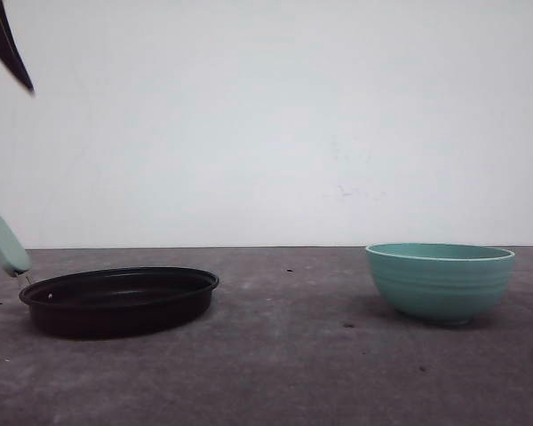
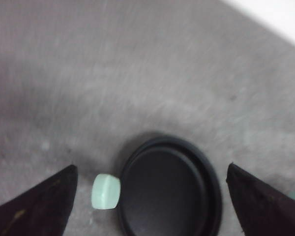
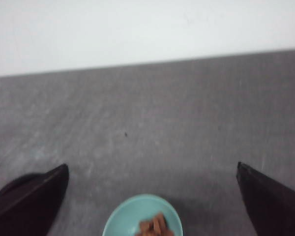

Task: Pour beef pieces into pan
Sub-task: 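Reach the left gripper to the pan handle and the right gripper to the bowl rim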

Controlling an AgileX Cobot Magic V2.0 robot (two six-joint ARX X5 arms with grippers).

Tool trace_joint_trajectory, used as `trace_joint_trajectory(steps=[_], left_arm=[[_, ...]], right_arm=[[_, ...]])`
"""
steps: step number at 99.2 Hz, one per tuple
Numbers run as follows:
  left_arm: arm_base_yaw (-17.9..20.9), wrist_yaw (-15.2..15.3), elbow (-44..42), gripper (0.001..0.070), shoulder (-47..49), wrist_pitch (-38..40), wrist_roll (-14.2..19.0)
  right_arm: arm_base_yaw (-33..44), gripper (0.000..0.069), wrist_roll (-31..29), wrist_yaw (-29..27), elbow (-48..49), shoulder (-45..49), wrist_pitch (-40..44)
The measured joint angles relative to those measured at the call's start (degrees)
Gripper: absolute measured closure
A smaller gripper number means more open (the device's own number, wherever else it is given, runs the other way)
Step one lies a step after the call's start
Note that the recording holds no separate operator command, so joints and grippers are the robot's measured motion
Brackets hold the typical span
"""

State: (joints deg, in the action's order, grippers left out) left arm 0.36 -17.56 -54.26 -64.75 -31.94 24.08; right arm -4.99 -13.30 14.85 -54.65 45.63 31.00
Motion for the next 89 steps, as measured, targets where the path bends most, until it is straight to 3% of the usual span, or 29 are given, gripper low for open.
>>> trace_joint_trajectory(steps=[20, 53, 80, 89], left_arm=[[0.0, -1.7, 0.0, 0.0118, -9.9, 0.4, 0.7], [-0.7, -1.7, 0.0, 0.0118, -19.8, 3.1, 0.8], [-1.6, 1.2, 0.0, 0.0124, -25.4, 4.7, 0.9], [-1.7, 1.4, 0.0, 0.0177, -26.8, 5.1, 1.0]], right_arm=[[0.0, 0.0008, 0.0, 0.0, 0.0, 0.0, 4.0], [0.0, 0.0008, 0.0, 0.0, 0.0, 0.0, 7.9], [0.0, 0.0008, 0.0, 0.0, 0.0, 0.0, 10.9], [0.0, 0.0008, 0.0, 0.0, 0.0, 0.0, 12.1]])
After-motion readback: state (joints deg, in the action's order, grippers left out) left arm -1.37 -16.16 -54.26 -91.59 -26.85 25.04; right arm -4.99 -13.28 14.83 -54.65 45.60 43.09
